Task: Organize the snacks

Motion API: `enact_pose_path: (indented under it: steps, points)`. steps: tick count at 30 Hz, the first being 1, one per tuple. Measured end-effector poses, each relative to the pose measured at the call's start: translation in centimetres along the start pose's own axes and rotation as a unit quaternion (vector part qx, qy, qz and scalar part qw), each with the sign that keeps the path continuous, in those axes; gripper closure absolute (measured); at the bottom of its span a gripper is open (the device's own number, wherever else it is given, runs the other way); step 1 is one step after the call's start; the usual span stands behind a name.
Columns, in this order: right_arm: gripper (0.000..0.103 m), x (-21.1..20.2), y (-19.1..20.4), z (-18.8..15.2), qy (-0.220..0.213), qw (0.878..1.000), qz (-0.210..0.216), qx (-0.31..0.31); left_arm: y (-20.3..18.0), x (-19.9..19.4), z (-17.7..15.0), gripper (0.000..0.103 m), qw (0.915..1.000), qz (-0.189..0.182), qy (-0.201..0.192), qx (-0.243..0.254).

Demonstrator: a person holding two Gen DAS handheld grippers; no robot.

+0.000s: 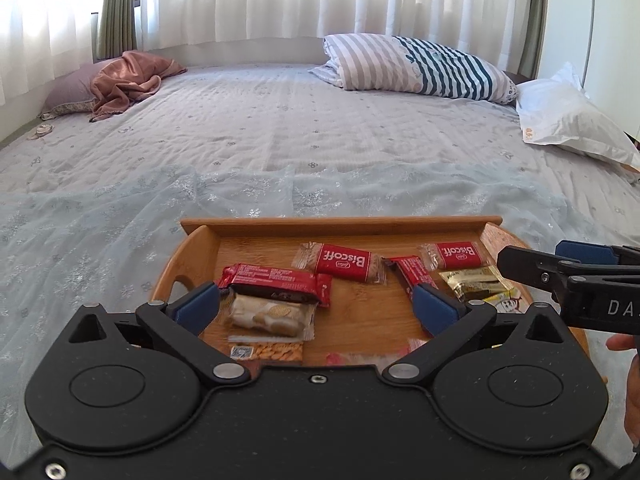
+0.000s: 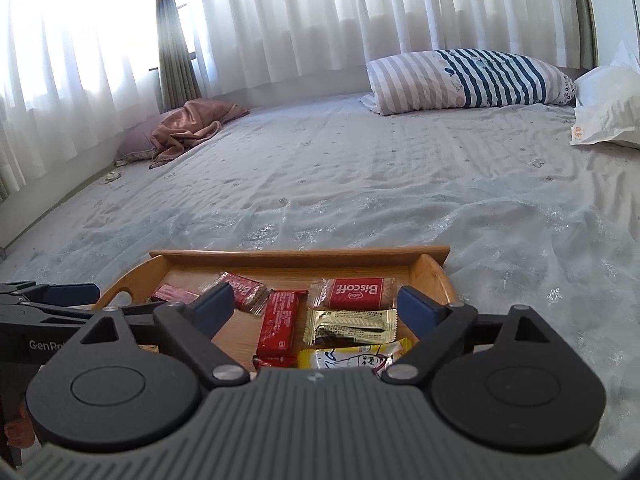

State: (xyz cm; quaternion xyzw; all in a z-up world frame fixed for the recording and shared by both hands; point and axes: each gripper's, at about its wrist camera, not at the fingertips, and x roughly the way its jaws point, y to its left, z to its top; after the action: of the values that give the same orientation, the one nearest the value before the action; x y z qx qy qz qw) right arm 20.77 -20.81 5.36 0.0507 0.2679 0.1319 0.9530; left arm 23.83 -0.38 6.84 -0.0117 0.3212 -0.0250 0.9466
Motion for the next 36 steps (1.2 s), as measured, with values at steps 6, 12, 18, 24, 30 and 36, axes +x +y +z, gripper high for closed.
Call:
enact_pose_path:
  steps: [6, 12, 18, 24, 30, 36]
  points:
    - [0.004, -1.8, 1.1, -0.9, -0.008, 1.0, 0.0, -0.017, 0.5, -2.2, -1.1, 0.0, 1.0, -0.003, -0.006, 0.0]
    - [0.003, -3.6, 1.8, -2.0, -0.018, 1.0, 0.005, -0.022, 1.0, -4.3, -2.5, 0.0, 1.0, -0.002, -0.006, 0.006]
    - [0.002, -5.3, 2.6, -3.0, -0.029, 0.999, 0.005, -0.028, 1.7, -5.7, -4.3, 0.0, 1.0, -0.008, 0.003, -0.004]
    - [0.001, -6.6, 3.4, -4.4, -0.035, 0.999, 0.001, -0.04, 2.1, -6.5, -6.1, 0.0, 0.9999, -0.004, 0.011, -0.011]
    - [0.0, -7.6, 4.2, -6.2, -0.039, 0.998, -0.004, -0.053, 1.9, -7.3, -7.6, 0.0, 0.9998, -0.005, 0.018, -0.012]
    - [0.0, -8.3, 4.3, -7.8, -0.035, 0.998, -0.009, -0.048, 2.0, -7.6, -9.2, 0.0, 0.9991, -0.01, 0.034, -0.023]
